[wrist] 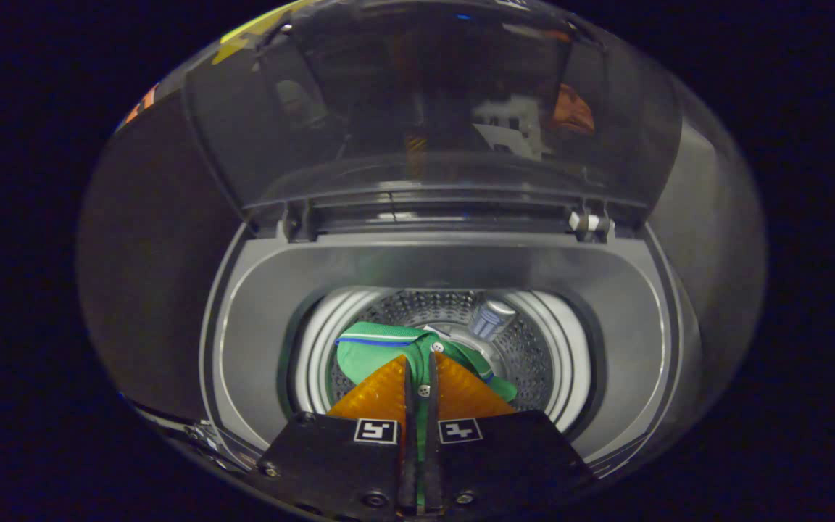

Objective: Put the clothes into the washing machine and then close the washing machine lid.

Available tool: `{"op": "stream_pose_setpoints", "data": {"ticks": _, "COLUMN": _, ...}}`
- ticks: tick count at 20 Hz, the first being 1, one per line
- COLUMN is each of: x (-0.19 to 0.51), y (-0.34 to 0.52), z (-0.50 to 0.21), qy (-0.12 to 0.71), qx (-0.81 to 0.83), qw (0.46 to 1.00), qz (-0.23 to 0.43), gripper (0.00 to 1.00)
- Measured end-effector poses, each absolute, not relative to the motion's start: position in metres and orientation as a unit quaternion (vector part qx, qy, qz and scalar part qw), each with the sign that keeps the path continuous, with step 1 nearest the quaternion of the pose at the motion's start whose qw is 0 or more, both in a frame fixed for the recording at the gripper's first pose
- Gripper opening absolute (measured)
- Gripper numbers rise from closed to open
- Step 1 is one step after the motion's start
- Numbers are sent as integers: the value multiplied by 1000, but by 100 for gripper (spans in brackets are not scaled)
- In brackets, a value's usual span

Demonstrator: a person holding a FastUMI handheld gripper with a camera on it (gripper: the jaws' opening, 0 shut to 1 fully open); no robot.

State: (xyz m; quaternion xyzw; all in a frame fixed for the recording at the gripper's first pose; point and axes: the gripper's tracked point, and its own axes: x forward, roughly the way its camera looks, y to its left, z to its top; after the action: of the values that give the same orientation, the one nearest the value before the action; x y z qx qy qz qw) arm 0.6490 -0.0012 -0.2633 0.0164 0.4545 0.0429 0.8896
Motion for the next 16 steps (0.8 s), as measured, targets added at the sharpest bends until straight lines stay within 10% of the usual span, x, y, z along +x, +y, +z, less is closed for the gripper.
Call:
{"op": "stream_pose_setpoints", "data": {"ticks": 13, "x": 617, "y": -20, "z": -298, "qy": 525, "qx": 62, "qw": 849, "qz": -11, "gripper": 14}}
{"op": "stream_pose_setpoints", "data": {"ticks": 16, "x": 618, "y": -13, "z": -287, "qy": 509, "qx": 56, "qw": 859, "qz": -2, "gripper": 28}}
